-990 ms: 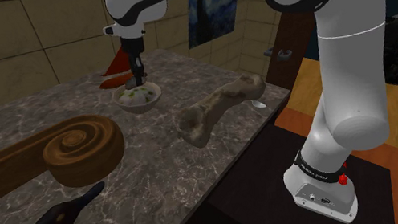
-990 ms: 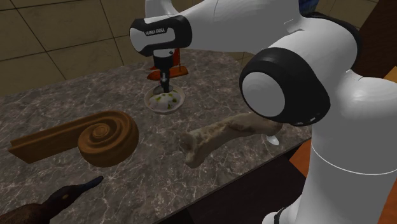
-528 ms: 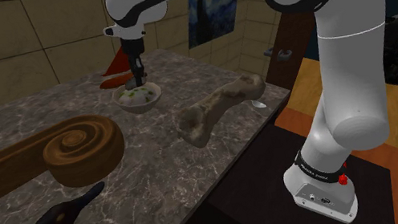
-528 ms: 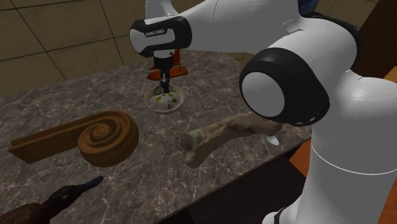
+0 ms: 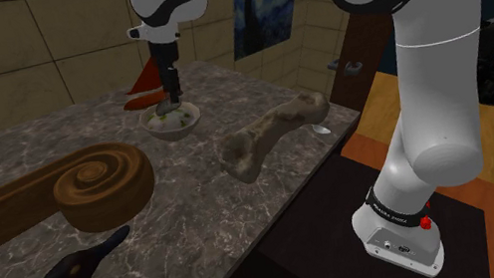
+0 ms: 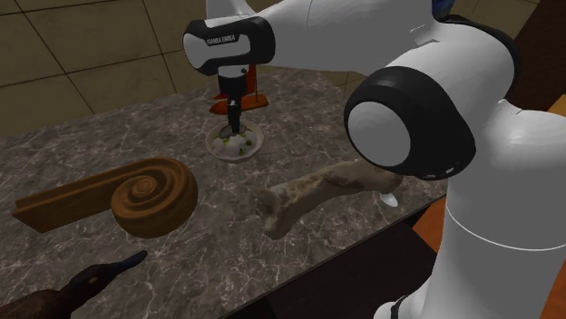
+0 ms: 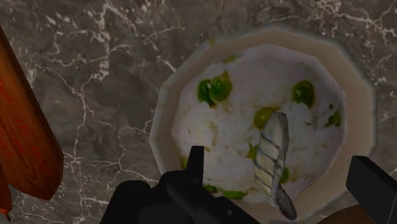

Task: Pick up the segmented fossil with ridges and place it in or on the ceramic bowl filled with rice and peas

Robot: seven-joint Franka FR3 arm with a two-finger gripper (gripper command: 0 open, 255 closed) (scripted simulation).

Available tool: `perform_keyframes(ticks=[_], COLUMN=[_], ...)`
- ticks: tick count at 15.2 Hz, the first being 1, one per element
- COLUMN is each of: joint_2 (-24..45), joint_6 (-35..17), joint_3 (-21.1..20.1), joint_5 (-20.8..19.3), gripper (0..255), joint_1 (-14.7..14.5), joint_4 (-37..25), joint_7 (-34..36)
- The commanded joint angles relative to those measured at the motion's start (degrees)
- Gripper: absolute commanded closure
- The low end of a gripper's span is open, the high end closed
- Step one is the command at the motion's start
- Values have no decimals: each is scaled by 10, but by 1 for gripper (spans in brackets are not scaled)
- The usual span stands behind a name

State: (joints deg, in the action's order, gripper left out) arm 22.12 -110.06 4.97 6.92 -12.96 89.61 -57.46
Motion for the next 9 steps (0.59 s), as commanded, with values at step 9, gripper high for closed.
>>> perform_keyframes(ticks=[9], joint_2=[-4], joint_6=[50], joint_3=[2], joint_5=[-2], gripper=[0], joint_1=[3], joint_4=[-46], joint_7=[1])
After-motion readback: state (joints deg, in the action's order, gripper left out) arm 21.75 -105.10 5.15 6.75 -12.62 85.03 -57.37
